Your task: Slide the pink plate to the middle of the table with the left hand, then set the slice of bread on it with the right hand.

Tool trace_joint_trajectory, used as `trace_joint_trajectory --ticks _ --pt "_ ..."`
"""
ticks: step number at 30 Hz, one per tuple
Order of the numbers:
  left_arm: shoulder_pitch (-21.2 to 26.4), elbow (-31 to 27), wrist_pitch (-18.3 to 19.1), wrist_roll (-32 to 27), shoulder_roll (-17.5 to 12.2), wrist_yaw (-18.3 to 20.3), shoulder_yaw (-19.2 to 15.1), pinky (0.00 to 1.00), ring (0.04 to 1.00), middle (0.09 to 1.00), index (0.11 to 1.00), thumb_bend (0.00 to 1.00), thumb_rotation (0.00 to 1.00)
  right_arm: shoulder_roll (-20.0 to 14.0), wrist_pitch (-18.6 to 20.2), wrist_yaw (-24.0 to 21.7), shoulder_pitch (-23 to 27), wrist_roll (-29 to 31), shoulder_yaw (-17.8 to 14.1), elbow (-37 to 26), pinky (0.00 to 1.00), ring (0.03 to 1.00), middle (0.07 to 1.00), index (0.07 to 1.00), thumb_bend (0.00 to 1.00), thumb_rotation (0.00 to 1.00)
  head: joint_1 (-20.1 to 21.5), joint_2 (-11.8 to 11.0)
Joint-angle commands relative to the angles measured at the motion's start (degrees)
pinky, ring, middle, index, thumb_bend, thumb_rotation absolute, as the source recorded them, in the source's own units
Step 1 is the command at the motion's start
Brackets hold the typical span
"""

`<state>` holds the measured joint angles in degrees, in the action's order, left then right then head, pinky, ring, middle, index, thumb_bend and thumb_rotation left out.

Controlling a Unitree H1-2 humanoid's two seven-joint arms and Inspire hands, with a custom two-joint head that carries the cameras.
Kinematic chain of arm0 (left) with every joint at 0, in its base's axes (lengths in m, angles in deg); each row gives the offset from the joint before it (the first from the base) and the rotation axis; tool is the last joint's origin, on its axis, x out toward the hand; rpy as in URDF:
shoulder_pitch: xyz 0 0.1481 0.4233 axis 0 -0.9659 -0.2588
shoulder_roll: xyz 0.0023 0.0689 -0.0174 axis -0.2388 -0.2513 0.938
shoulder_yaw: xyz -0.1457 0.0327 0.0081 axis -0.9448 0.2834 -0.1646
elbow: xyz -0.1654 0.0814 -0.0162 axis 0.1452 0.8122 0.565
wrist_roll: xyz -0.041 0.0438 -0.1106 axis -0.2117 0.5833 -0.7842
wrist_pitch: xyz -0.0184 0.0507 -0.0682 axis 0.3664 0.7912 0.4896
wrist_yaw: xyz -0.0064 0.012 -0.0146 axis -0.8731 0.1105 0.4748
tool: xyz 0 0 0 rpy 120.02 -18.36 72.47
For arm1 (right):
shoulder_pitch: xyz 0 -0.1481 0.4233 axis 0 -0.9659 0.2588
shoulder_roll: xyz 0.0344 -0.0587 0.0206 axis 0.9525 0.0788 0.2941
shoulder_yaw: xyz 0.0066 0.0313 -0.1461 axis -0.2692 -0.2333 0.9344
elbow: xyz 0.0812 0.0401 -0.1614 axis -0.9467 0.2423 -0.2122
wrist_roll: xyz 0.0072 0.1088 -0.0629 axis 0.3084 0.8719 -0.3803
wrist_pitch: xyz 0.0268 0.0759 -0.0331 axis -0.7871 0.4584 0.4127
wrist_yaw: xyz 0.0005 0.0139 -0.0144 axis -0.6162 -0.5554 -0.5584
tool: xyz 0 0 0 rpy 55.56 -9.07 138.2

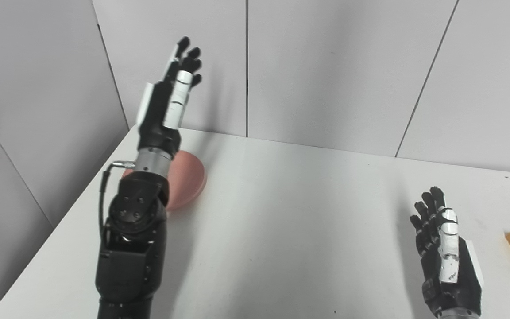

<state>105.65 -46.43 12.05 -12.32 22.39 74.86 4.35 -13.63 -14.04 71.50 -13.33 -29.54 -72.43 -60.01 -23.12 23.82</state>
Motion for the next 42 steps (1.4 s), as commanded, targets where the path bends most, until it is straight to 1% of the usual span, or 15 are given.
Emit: trace_joint_trajectory --ticks 1,5,8,10,14,16,20,27,30,32,35,41,42 --pt "2.71 0.24 -1.58 -0.81 -1.76 -1.31 -1.17 0.89 0.924 0.92 0.922 0.75 0.91 -0.01 0.02 -0.73 1.4 0.58 0.01 -2.25 1.0 1.0 1.0 1.0 0.43 1.0 0.03 0.04" --pt "1.95 3.61 -3.23 -2.8 -4.06 -1.43 -4.11 0.88 0.924 0.919 0.916 0.76 0.91 0.06 0.3 -0.63 1.44 1.26 -0.08 -2.5 1.0 1.0 1.0 1.0 0.41 1.0 -0.2 -0.04" --pt "1.64 5.71 -4.22 -3.94 -5.37 -1.39 -5.5 0.89 0.927 0.922 0.913 0.77 0.91 -0.16 0.68 -0.67 1.55 1.42 -0.05 -2.69 1.0 1.0 1.0 1.0 0.42 1.0 -0.42 -0.08" --pt "1.49 7.28 -4.93 -4.12 -6.3 -1.78 -6.47 0.89 0.909 0.908 0.906 0.78 0.92 -0.22 0.76 -0.7 1.48 1.36 0.01 -2.96 1.0 1.0 1.0 1.0 0.41 1.0 -0.53 0.11" --pt "1.55 9.28 -4.43 -6.81 -7.43 -1.93 -8.71 0.9 0.899 0.898 0.9 0.79 0.88 -0.11 1.27 -0.48 1.4 1.01 0.16 -3.62 1.0 1.0 1.0 1.0 0.42 1.0 -0.43 0.35" --pt "1.41 10.04 -4.59 -7.41 -8.17 -1.72 -9.04 0.91 0.911 0.91 0.91 0.79 0.89 -0.06 1.21 -0.3 1.4 0.62 0.2 -3.71 1.0 1.0 1.0 1.0 0.43 1.0 -0.46 0.47" --pt "1.15 11.38 -3.3 -9.06 -9.36 -2.48 -10.56 0.92 0.911 0.908 0.916 0.79 0.87 0.06 1.46 -0.18 1.41 0.59 0.14 -3.95 1.0 1.0 1.0 1.0 0.44 1.0 -0.83 0.64" --pt "-0.12 13.25 -2.16 -11.46 -11.12 -1.93 -11.39 0.95 0.925 0.926 0.929 0.78 0.9 0.35 2.22 0.13 1.37 0.27 0.04 -4.69 1.0 1.0 1.0 1.0 0.45 1.0 -0.7 0.65" --pt "-0.69 15.49 -3.35 -12.53 -11.65 -1.99 -12.05 0.94 0.927 0.925 0.922 0.76 0.89 0.2 2.57 -0.12 1.51 0.56 0.02 -4.81 1.0 1.0 1.0 1.0 0.45 1.0 -0.78 0.84" --pt "-1.03 16.41 -3.66 -12.93 -11.79 -2.07 -12.26 0.93 0.92 0.916 0.917 0.77 0.88 0.26 2.81 -0.01 1.59 0.42 0.09 -4.99 1.0 1.0 1.0 1.0 0.45 1.0 -0.78 0.84" --pt "-1.31 18.5 -4.63 -13.46 -12.08 -2.08 -12.72 0.94 0.919 0.913 0.915 0.77 0.9 0.33 3.11 0.06 1.7 0.5 0.05 -5.16 1.0 1.0 1.0 1.0 0.43 1.0 -0.78 0.84" --pt "-1.98 20.89 -5.0 -13.7 -12.32 -2.14 -13.12 0.94 0.924 0.915 0.911 0.79 0.9 0.42 2.99 0.23 1.57 -0.54 0.28 -5.55 1.0 1.0 1.0 1.0 0.42 1.0 -0.63 1.25" --pt "-2.15 21.28 -5.33 -13.33 -12.29 -2.32 -12.94 0.91 0.909 0.904 0.897 0.79 0.9 0.46 3.1 0.2 1.57 -0.49 0.27 -5.62 1.0 1.0 1.0 1.0 0.42 1.0 -0.63 1.25"
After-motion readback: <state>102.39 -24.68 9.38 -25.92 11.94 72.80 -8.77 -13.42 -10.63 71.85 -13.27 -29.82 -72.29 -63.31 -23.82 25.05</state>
